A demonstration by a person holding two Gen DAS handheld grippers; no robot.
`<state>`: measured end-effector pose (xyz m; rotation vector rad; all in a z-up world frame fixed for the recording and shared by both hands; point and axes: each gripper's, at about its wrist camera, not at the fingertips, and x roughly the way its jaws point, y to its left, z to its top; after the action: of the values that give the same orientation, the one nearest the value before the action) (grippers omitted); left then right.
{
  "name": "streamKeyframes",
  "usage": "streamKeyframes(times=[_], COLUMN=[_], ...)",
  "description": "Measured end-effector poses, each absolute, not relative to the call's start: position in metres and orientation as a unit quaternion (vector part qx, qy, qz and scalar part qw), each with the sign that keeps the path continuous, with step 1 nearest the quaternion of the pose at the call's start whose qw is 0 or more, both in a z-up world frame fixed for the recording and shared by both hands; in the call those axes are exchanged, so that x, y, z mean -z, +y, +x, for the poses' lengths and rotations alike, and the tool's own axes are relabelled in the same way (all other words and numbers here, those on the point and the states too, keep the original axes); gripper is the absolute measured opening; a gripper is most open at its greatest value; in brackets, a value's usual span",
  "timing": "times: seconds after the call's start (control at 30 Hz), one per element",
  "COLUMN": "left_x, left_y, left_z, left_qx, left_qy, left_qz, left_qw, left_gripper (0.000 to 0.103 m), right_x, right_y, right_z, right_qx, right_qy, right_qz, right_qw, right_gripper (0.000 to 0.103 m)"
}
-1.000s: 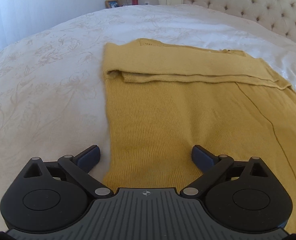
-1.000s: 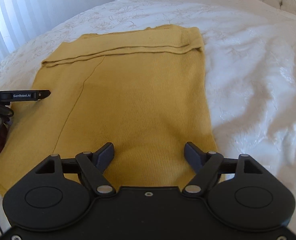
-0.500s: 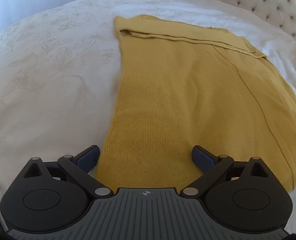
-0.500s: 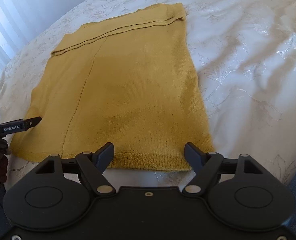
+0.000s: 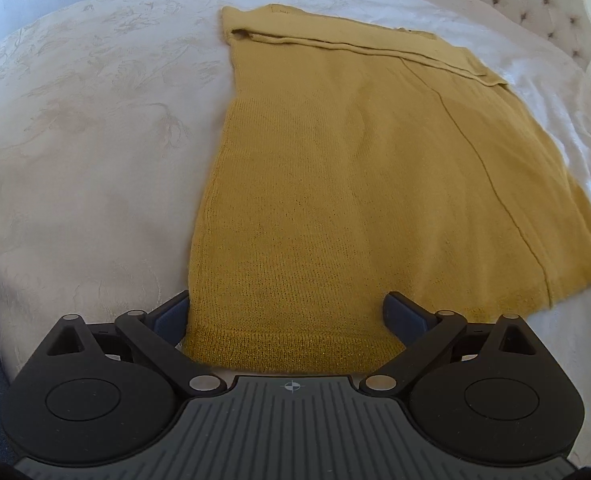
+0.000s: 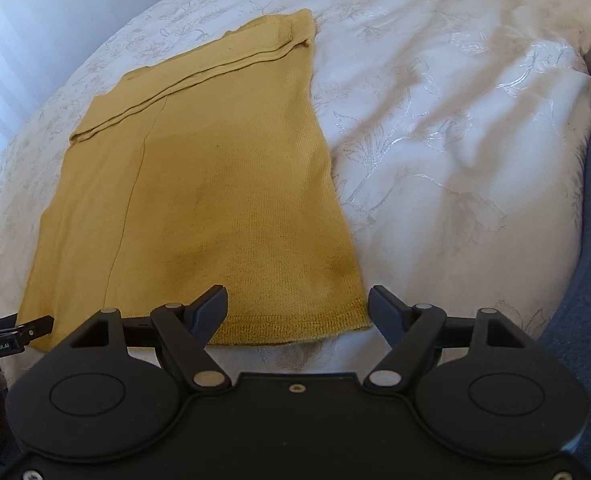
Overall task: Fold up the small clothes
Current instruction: 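Move both grippers to the ribbed hem of the yellow sweater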
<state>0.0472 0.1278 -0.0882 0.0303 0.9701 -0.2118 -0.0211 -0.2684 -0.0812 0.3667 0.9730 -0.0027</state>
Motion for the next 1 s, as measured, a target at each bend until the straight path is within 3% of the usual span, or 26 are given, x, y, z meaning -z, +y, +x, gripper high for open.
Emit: streamKeyframes(times=[0.63, 0.8, 1.0], left_x=[0.093, 0.083, 0.076], left_y=[0.131, 0.132, 0.144], left_z=[0.048, 0.040, 0.035], left_qx=[0.114, 0.115, 0.101], left_qy=[0.469, 0.467, 0.469], left_qz=[0.004, 0.007, -0.018], left_qw=[0.876, 0.877, 0.877], left_gripper=[0.101, 0.079, 0.074], right_x=[0.108, 0.106, 0.105], right_y=[-0.287, -0.289, -0.291], right_z=[-0.009, -0.014, -0.017], right_qx=[-0.019, -0.036, -0.040], right_qy=[0.487, 0.486, 0.485], right_qz=[0.250, 0.253, 0.257], right_qw=[0.837, 0.836, 0.835], right_gripper=[0.085, 0.078, 0.076])
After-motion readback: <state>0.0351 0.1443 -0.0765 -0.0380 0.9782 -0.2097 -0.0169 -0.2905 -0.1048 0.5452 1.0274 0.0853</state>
